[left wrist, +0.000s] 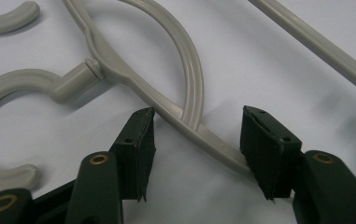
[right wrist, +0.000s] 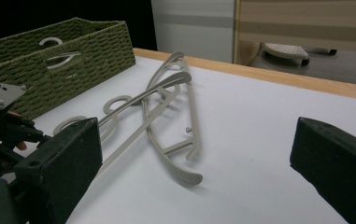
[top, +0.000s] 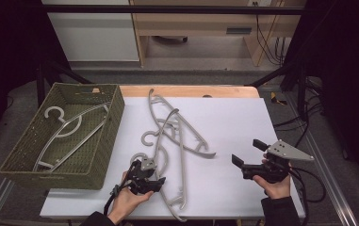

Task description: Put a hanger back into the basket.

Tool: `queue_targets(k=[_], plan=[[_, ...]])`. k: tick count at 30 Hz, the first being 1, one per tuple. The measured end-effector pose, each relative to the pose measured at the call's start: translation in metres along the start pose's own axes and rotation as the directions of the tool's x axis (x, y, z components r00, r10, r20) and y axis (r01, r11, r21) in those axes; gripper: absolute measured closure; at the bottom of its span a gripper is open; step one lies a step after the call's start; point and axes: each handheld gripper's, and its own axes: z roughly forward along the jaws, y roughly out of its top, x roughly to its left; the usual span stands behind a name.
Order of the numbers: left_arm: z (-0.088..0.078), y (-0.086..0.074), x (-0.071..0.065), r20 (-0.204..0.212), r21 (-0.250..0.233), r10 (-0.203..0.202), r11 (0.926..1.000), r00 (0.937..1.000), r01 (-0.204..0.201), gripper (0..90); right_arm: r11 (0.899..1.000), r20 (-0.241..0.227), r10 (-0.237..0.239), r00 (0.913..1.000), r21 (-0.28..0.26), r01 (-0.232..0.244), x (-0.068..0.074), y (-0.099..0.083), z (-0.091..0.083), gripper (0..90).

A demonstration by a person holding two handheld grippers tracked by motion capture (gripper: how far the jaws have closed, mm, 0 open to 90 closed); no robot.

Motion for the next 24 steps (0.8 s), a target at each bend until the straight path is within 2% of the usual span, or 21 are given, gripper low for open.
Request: queue_targets(k=[2,8,12,16,19,20,21,24], plan=[[-0.001,0.002,0.005,0.026,0.007,-0.017,0.9998,0.9995,0.016,48.2,1.0,0.001,0.001,1.0,-0.003,-0.001,0.0,0.0,0.0,2.5],[0.001,0.003,0.002,0.012,0.011,-0.026,0.9996,0.9996,0.026,48.8,1.0,0.0,0.001,1.0,0.003,-0.001,0.0,0.0,0.001,2.5],[0.004,0.002,-0.001,0.003,-0.021,-0.013,0.9997,0.9999,0.013,48.1,1.0,0.0,0.0,1.0,0.0,0.0,0.0,0.0,0.001,2.5],[0.007,0.005,-0.005,-0.005,-0.027,-0.01,0.9996,0.9999,0.01,46.3,1.0,-0.001,-0.001,1.0,-0.002,0.001,0.0,0.0,0.001,2.5],[0.009,0.007,-0.009,-0.038,-0.016,0.014,0.9998,0.9992,-0.015,50.0,1.0,-0.003,-0.001,1.0,-0.001,0.001,0.0,0.0,0.001,2.5],[0.01,0.008,-0.01,-0.042,-0.022,0.01,0.9997,0.9991,-0.011,51.0,1.0,-0.003,-0.001,1.0,-0.001,0.001,0.0,0.0,0.001,2.6],[0.01,0.008,-0.01,-0.046,-0.012,0.025,0.9996,0.9986,-0.025,51.4,1.0,-0.003,-0.001,1.0,-0.001,0.001,0.0,0.0,0.001,2.5],[0.012,0.012,-0.012,-0.049,0.003,0.029,0.9996,0.9984,-0.029,52.7,1.0,-0.002,0.0,1.0,-0.002,0.0,0.0,0.0,0.001,2.6]])
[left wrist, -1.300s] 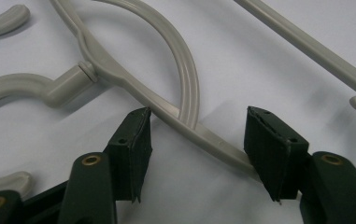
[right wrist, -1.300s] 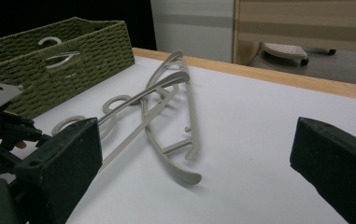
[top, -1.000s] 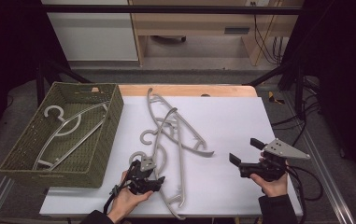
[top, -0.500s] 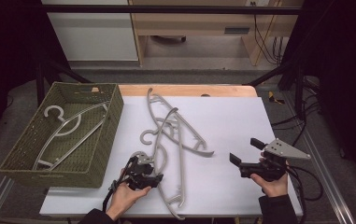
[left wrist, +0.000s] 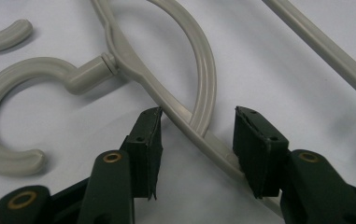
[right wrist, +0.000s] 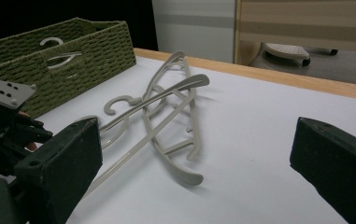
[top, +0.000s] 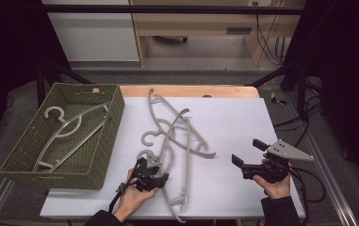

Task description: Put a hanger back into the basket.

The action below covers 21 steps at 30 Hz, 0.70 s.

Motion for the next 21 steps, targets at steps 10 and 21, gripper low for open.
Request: queue_targets(k=[10,21], plan=[[0.006,0.008,0.002,0.04,-0.005,-0.007,1.0,0.9992,0.007,59.8,1.0,-0.002,-0.002,1.0,0.001,0.002,0.0,0.0,-0.001,2.6],[0.005,0.005,-0.009,0.027,-0.013,-0.024,0.9996,0.9994,0.024,56.1,1.0,-0.001,0.001,1.0,-0.008,-0.001,-0.001,0.001,-0.002,2.7]])
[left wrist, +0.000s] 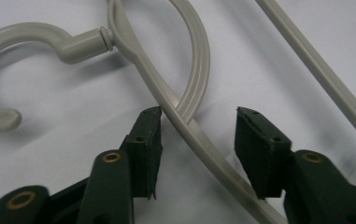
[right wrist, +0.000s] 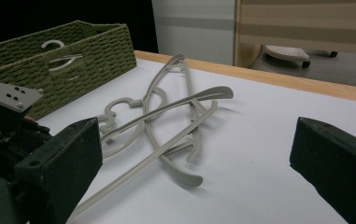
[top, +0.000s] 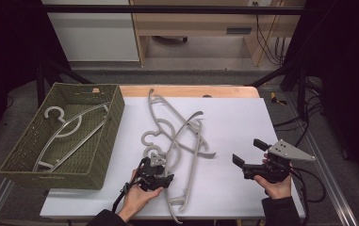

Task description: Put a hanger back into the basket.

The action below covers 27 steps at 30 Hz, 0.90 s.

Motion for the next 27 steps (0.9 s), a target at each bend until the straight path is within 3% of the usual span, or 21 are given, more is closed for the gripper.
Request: queue_targets(k=[5,12,13,16,18,20,22,27], plan=[[0.0,0.002,0.003,0.007,0.013,-0.006,0.9999,1.0,0.006,61.6,1.0,-0.002,0.0,1.0,0.004,0.0,0.001,0.0,0.001,2.7],[-0.004,0.004,0.014,0.006,0.022,-0.006,0.9997,1.0,0.006,79.8,1.0,0.0,-0.001,1.0,0.005,0.001,0.0,0.0,0.001,2.7],[-0.005,0.004,0.015,0.024,0.017,-0.003,0.9999,0.9997,0.002,80.6,1.0,0.0,-0.001,1.0,0.005,0.001,0.001,0.0,0.001,2.7],[-0.006,0.005,0.012,-0.01,0.023,0.048,0.9986,0.9988,-0.047,80.5,1.0,-0.003,0.001,1.0,0.007,0.0,0.001,0.0,0.001,2.7],[-0.006,0.005,0.013,-0.005,0.024,0.046,0.9987,0.9989,-0.046,79.9,1.0,-0.001,-0.002,1.0,0.008,0.002,0.001,0.0,0.001,2.7],[-0.004,0.005,0.014,0.006,0.034,0.022,0.9992,0.9997,-0.022,72.6,1.0,-0.001,-0.001,1.0,0.005,0.001,0.001,0.0,0.001,2.7],[-0.002,0.005,0.014,0.007,0.049,0.027,0.9984,0.9996,-0.027,70.4,1.0,-0.002,-0.001,1.0,0.006,0.001,0.0,0.0,0.0,2.7],[-0.004,0.005,0.013,0.006,0.049,0.042,0.9979,0.9991,-0.042,79.8,1.0,-0.001,-0.003,1.0,0.004,0.003,0.0,0.0,0.0,2.7]])
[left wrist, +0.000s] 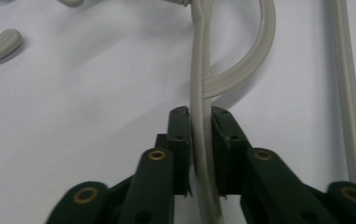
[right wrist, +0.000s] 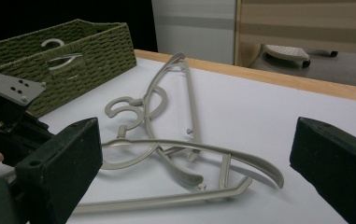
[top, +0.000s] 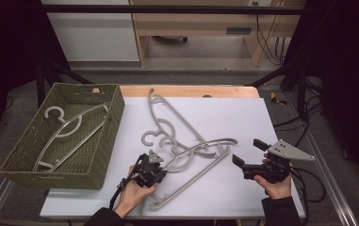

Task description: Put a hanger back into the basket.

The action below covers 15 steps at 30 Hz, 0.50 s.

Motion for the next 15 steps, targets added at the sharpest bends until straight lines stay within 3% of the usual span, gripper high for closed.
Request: queue_targets(k=[4,15], plan=[[-0.006,0.001,0.0,0.002,-0.02,0.01,0.9997,0.9999,-0.01,81.0,1.0,0.0,0.0,1.0,0.0,0.0,0.0,0.0,0.0,2.7],[-0.036,0.007,0.003,0.061,-0.114,0.018,0.9934,0.998,-0.011,81.9,1.0,0.001,0.003,1.0,-0.004,-0.003,-0.001,0.001,-0.002,2.6]])
